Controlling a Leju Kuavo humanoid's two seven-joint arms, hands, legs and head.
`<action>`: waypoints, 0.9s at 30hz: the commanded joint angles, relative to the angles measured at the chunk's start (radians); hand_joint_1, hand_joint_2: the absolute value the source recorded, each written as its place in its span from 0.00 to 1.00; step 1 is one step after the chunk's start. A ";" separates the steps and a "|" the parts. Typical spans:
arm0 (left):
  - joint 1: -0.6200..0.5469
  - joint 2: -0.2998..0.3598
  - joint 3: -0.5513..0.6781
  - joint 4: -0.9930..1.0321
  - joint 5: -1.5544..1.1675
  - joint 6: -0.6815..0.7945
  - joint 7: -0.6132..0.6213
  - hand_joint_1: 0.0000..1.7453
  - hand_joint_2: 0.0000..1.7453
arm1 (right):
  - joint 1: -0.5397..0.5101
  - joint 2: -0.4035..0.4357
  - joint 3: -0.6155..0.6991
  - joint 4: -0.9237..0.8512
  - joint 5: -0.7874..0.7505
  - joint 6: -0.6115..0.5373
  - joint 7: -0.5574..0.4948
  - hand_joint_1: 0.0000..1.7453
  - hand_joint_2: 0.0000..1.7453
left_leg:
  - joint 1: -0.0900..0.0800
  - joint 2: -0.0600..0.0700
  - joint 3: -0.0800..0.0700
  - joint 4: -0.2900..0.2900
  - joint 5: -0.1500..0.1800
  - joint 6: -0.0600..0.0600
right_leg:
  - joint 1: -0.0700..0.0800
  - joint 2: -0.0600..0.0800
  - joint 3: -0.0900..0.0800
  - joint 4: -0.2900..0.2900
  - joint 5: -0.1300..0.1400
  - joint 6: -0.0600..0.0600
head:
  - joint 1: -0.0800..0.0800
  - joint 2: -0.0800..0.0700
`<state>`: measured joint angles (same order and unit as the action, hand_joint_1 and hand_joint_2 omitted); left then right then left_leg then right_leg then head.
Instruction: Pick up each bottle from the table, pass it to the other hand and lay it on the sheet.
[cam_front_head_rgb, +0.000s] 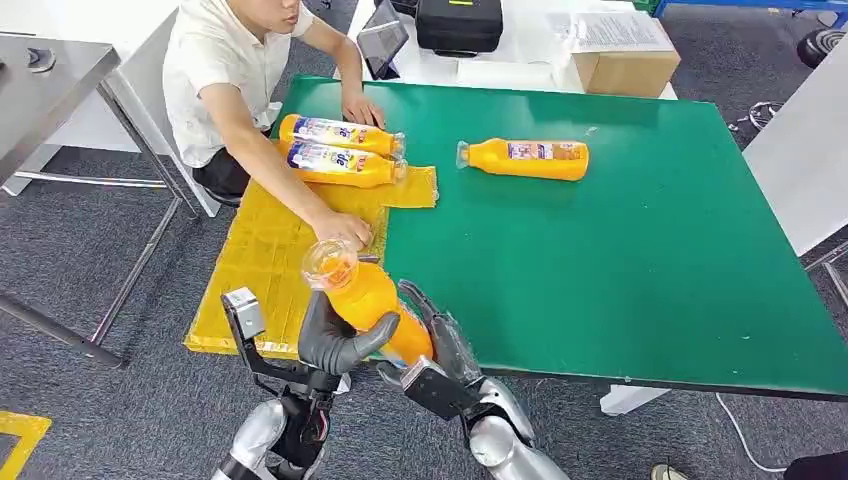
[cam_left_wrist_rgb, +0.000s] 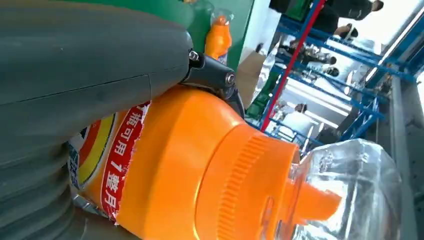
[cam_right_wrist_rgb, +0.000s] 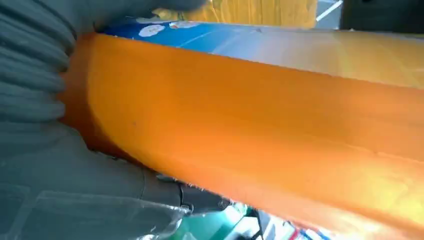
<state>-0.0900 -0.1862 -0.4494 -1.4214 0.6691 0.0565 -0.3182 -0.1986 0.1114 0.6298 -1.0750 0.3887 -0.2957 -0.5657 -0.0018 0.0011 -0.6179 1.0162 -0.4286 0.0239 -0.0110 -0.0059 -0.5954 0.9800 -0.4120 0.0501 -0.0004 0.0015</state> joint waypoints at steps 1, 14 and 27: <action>-0.032 0.039 0.045 -0.030 -0.368 0.355 -0.178 1.00 1.00 | 0.091 -0.012 -0.006 -0.071 0.172 -0.400 -0.094 0.00 1.00 | 0.001 0.000 0.006 -0.001 -0.002 -0.002 | 0.001 0.000 0.006 -0.001 -0.002 -0.002 | 0.000 0.000; 0.005 0.045 0.115 -0.123 -0.264 0.265 -0.115 1.00 1.00 | 0.283 0.093 -0.368 -0.428 0.441 -0.402 -0.132 0.00 1.00 | 0.000 -0.001 0.002 -0.001 -0.001 -0.001 | 0.000 0.000 0.001 0.000 -0.002 -0.002 | 0.000 0.000; -0.289 0.159 0.082 0.429 -1.310 0.618 0.072 1.00 1.00 | 0.277 0.121 -0.413 -0.638 0.346 -0.402 -0.132 0.00 0.00 | 0.000 -0.004 0.005 -0.003 0.001 -0.002 | 0.000 -0.003 0.006 -0.002 -0.001 -0.003 | 0.000 0.000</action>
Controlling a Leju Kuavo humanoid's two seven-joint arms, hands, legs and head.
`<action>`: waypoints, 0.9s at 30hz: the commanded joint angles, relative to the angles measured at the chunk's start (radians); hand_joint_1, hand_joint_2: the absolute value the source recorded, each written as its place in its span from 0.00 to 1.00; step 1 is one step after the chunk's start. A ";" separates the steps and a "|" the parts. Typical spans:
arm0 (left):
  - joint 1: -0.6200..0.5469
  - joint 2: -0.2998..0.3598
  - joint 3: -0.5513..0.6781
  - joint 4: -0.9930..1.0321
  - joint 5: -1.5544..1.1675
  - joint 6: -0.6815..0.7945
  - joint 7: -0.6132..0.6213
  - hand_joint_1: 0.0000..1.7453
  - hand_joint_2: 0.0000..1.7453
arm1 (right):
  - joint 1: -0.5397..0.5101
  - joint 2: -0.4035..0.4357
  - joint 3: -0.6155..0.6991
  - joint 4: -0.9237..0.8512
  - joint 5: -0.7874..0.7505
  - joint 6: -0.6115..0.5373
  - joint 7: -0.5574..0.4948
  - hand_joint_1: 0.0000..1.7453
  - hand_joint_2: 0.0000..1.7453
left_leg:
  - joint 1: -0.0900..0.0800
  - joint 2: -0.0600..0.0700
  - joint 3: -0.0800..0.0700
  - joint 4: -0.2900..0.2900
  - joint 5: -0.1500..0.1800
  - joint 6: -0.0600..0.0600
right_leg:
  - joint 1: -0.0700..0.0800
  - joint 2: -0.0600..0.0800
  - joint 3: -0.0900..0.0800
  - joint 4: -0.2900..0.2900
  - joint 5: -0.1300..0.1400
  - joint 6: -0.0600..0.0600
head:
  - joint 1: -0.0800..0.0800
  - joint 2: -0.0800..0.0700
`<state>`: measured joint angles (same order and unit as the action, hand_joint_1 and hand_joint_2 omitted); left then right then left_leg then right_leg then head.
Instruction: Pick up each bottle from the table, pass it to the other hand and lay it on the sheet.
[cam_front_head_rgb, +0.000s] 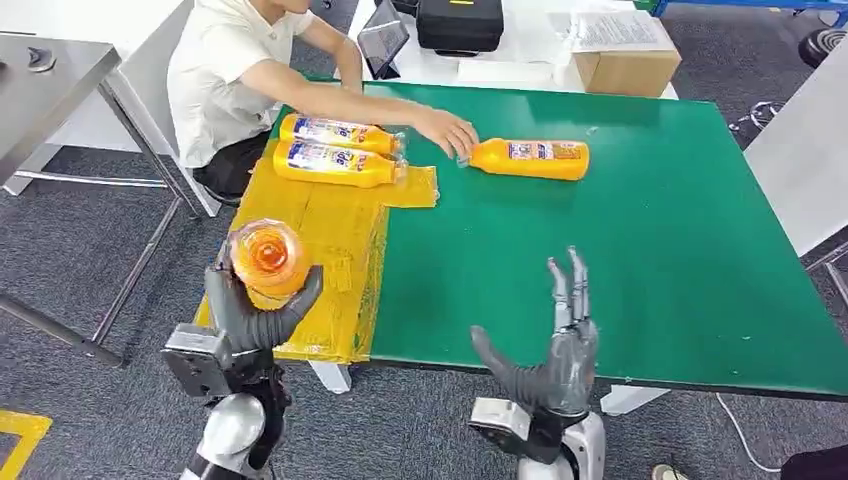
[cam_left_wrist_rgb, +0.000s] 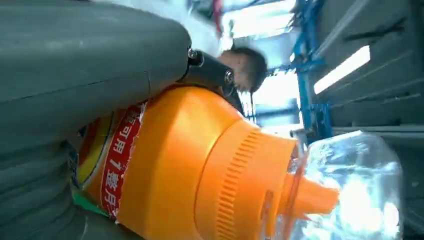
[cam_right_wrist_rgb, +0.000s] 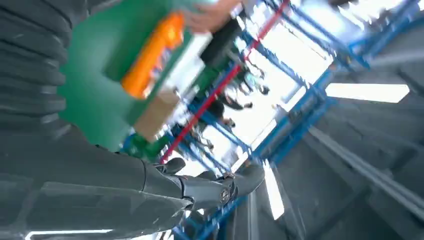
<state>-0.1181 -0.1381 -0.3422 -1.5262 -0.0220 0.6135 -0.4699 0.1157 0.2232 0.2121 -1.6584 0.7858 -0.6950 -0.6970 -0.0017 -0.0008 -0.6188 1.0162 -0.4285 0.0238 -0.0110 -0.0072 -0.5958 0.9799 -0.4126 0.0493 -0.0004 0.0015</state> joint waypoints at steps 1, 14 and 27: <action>-0.300 0.108 -0.026 0.615 -0.675 0.019 0.244 1.00 1.00 | -0.049 0.006 0.025 -0.035 -0.076 -0.003 -0.001 0.00 0.00 | 0.000 -0.001 0.009 -0.004 0.001 -0.002 | 0.000 -0.001 0.008 -0.003 0.000 -0.003 | 0.000 0.000; -0.505 0.068 -0.060 0.938 -0.836 -0.267 0.319 1.00 1.00 | -0.099 -0.018 0.117 0.064 -0.214 -0.003 -0.001 0.00 0.00 | 0.001 0.001 0.004 -0.001 0.003 -0.002 | 0.001 0.000 0.004 -0.001 0.001 -0.002 | 0.000 0.000; -0.515 0.014 0.061 0.995 -0.610 -0.484 0.252 0.00 1.00 | -0.115 -0.041 0.147 0.108 -0.302 -0.003 -0.001 0.00 1.00 | 0.001 0.003 0.004 -0.001 0.002 -0.002 | 0.001 0.002 0.004 0.000 0.000 -0.002 | 0.000 0.000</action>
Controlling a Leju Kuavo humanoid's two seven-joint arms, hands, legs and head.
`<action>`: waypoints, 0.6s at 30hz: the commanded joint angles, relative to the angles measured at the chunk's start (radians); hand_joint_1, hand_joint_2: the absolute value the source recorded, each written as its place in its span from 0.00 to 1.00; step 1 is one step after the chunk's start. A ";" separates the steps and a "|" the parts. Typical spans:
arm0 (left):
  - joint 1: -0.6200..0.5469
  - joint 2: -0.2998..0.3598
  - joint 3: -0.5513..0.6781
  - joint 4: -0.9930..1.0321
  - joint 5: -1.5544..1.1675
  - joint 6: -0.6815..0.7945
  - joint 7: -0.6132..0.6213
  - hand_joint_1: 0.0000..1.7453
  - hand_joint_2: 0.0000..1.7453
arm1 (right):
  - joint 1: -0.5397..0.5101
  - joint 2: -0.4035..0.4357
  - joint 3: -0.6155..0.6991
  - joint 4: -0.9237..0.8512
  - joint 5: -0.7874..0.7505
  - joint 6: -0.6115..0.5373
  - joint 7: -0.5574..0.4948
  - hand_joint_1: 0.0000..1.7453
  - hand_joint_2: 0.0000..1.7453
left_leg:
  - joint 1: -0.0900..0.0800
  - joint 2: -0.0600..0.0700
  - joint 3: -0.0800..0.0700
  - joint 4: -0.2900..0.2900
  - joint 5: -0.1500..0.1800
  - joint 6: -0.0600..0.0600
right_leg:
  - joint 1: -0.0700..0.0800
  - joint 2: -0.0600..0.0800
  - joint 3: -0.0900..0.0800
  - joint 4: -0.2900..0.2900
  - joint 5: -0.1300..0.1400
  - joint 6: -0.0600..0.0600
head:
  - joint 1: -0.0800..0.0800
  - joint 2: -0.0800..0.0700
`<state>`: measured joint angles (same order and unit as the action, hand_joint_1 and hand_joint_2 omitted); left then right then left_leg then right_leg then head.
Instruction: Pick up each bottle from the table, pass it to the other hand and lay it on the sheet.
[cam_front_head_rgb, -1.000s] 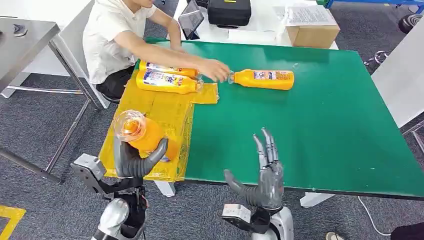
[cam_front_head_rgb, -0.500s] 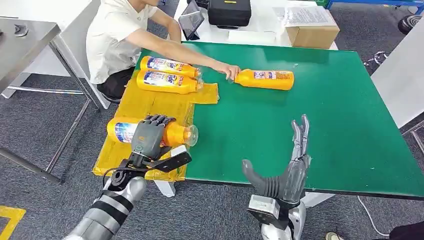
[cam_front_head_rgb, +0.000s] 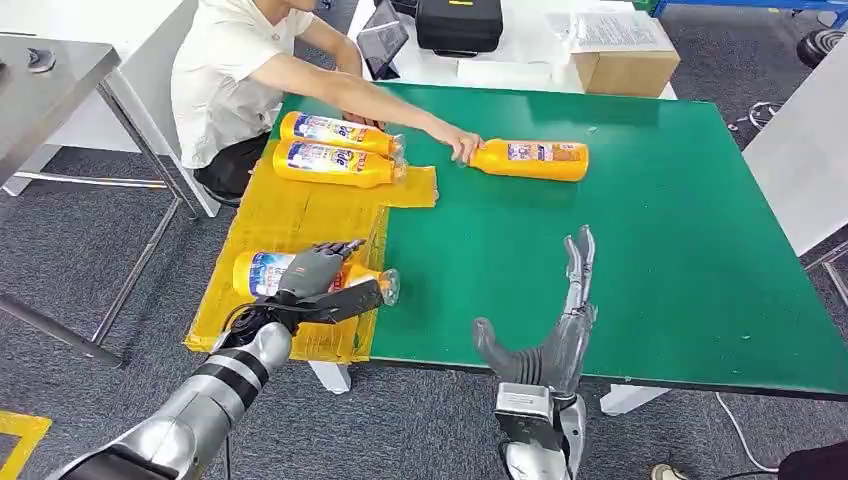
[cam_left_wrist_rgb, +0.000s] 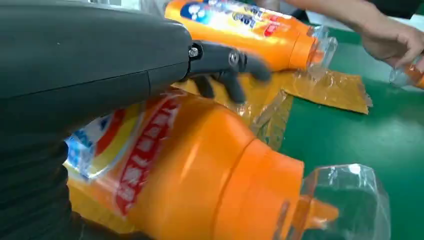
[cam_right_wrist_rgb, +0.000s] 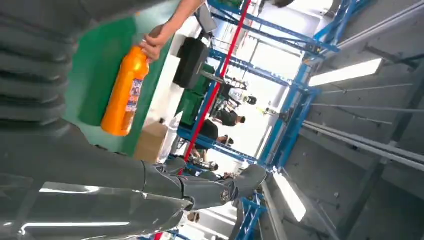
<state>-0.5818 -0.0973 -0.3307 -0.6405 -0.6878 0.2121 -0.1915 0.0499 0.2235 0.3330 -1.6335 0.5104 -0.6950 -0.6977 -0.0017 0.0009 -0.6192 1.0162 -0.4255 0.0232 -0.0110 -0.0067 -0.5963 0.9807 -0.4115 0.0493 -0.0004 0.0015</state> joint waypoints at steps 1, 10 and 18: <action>-0.048 -0.035 0.052 0.111 0.078 -0.126 -0.035 0.00 1.00 | -0.049 -0.044 0.026 0.084 -0.031 -0.003 0.000 0.00 1.00 | 0.001 0.000 0.005 -0.001 -0.002 -0.002 | 0.001 0.001 0.005 -0.001 -0.001 -0.002 | 0.000 0.000; -0.010 -0.030 0.000 0.023 0.212 -0.383 -0.090 0.00 1.00 | -0.069 -0.053 0.063 0.131 -0.075 -0.003 0.000 0.00 0.00 | 0.000 0.001 0.005 -0.002 -0.001 -0.001 | 0.000 0.002 0.005 -0.001 -0.001 -0.001 | 0.000 0.000; 0.206 -0.054 -0.046 -0.460 0.479 -0.249 -0.178 0.00 1.00 | -0.027 -0.034 -0.016 0.098 0.027 -0.003 0.000 0.00 1.00 | 0.001 0.000 0.006 0.000 -0.003 -0.001 | 0.001 0.001 0.006 -0.001 -0.003 -0.002 | 0.000 0.000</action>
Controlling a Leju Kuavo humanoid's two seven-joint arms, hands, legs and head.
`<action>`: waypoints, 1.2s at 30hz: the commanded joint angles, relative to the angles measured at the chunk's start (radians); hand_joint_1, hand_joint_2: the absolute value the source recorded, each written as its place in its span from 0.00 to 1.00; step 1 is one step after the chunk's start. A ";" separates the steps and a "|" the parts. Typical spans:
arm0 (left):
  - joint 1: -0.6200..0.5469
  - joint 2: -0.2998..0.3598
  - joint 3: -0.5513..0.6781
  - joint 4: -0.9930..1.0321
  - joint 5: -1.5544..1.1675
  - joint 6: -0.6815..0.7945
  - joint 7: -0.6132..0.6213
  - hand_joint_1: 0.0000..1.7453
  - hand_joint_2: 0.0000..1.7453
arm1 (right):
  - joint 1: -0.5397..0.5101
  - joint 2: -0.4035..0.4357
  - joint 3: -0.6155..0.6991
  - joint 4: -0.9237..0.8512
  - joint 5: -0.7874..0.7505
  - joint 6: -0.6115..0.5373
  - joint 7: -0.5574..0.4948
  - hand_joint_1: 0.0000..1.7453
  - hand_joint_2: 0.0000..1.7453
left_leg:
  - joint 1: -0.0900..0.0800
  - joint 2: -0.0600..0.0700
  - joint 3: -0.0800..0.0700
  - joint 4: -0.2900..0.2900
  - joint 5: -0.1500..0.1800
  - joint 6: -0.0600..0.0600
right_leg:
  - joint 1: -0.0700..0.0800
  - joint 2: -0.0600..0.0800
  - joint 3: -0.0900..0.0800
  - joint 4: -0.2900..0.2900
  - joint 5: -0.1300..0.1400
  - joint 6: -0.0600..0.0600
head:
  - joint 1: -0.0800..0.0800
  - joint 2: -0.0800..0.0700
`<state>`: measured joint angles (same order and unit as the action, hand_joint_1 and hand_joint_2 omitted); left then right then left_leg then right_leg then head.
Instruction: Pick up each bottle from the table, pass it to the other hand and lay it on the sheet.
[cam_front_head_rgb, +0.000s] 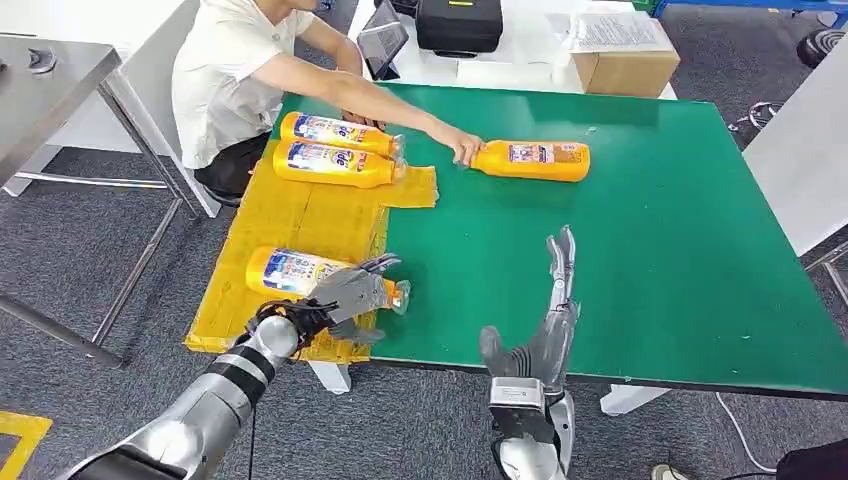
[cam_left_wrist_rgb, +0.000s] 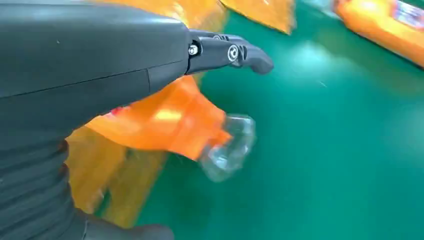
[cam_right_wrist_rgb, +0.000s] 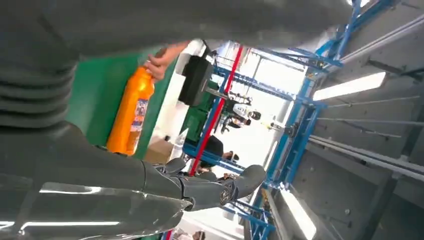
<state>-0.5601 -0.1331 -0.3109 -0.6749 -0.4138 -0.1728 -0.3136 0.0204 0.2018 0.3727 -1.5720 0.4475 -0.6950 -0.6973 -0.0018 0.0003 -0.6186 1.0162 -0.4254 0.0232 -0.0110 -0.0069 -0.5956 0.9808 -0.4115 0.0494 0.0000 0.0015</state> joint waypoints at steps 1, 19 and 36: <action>0.185 -0.018 -0.066 -0.426 0.205 0.136 -0.056 0.00 1.00 | 0.003 -0.012 -0.055 0.037 0.090 -0.003 -0.001 0.00 1.00 | 0.000 0.000 0.004 -0.001 -0.002 -0.001 | 0.000 0.001 0.004 -0.001 -0.002 -0.001 | 0.000 0.000; 0.445 -0.084 -0.054 -0.731 0.844 0.556 -0.124 0.00 1.00 | 0.080 -0.007 -0.483 -0.051 0.421 -0.003 -0.001 0.00 1.00 | -0.001 -0.003 0.004 -0.001 -0.004 -0.002 | 0.000 -0.002 0.004 -0.001 -0.003 -0.002 | 0.000 0.000; 0.471 -0.047 -0.263 -0.606 0.637 0.572 -0.106 0.00 1.00 | -0.153 -0.234 -0.678 0.553 0.861 -0.003 0.175 0.00 1.00 | -0.003 -0.003 0.005 -0.003 -0.002 0.001 | -0.002 -0.005 0.007 -0.005 -0.001 -0.001 | 0.000 0.000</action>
<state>-0.0737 -0.2121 -0.4611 -1.4032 0.2339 0.4048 -0.4189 -0.0360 0.0199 -0.2750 -1.2388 1.2763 -0.6958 -0.5387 -0.0061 -0.0044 -0.6211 1.0165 -0.4264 0.0261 -0.0142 -0.0144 -0.5958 0.9793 -0.4118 0.0509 -0.0004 0.0015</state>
